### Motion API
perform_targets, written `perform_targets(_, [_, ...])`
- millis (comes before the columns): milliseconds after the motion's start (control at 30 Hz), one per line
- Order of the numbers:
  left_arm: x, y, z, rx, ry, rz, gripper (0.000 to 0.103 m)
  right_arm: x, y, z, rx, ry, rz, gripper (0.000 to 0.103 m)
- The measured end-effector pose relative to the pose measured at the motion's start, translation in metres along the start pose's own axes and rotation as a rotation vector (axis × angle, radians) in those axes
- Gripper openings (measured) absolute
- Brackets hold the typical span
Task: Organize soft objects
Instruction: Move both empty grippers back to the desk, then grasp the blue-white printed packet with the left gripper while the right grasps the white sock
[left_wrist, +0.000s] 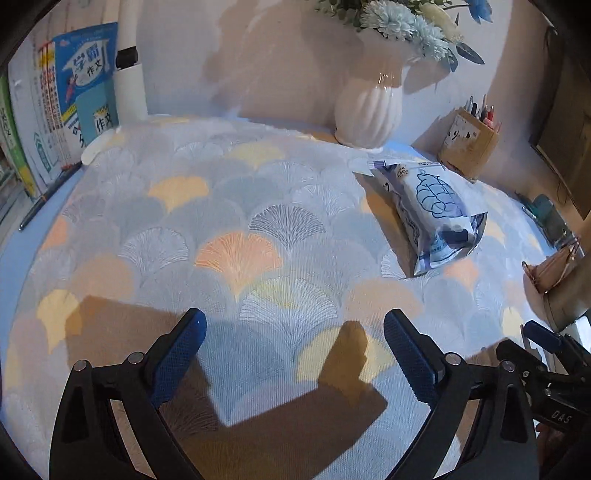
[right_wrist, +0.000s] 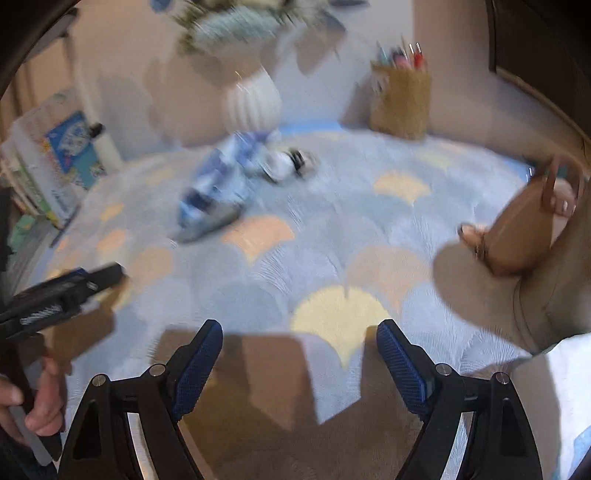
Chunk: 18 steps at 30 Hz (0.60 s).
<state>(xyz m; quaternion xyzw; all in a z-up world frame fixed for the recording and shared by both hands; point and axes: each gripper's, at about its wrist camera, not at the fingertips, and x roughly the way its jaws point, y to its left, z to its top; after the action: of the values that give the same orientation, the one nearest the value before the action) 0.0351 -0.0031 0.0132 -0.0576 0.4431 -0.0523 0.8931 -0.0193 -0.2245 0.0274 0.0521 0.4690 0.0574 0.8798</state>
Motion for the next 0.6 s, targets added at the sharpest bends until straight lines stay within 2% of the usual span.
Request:
perform_targets(100, [0.003,-0.006,0.0,0.032,0.013,0.033,0.097,-0.002,-0.007,0.0,0.026,-0.013,0.032,0.085])
perform_targets(267, [0.014,-0.02,0.001,0.118,0.054,0.1,0.102,0.002,-0.004,0.002,0.009,0.008,0.011,0.092])
perform_targets(400, [0.013,-0.015,0.0,0.108,0.053,0.087,0.102,0.006,0.004,0.0,-0.035,0.035,0.01,0.103])
perform_targets(600, [0.011,-0.016,-0.001,0.097,0.069,0.1,0.102,0.011,0.01,0.0,-0.068,0.059,-0.023,0.103])
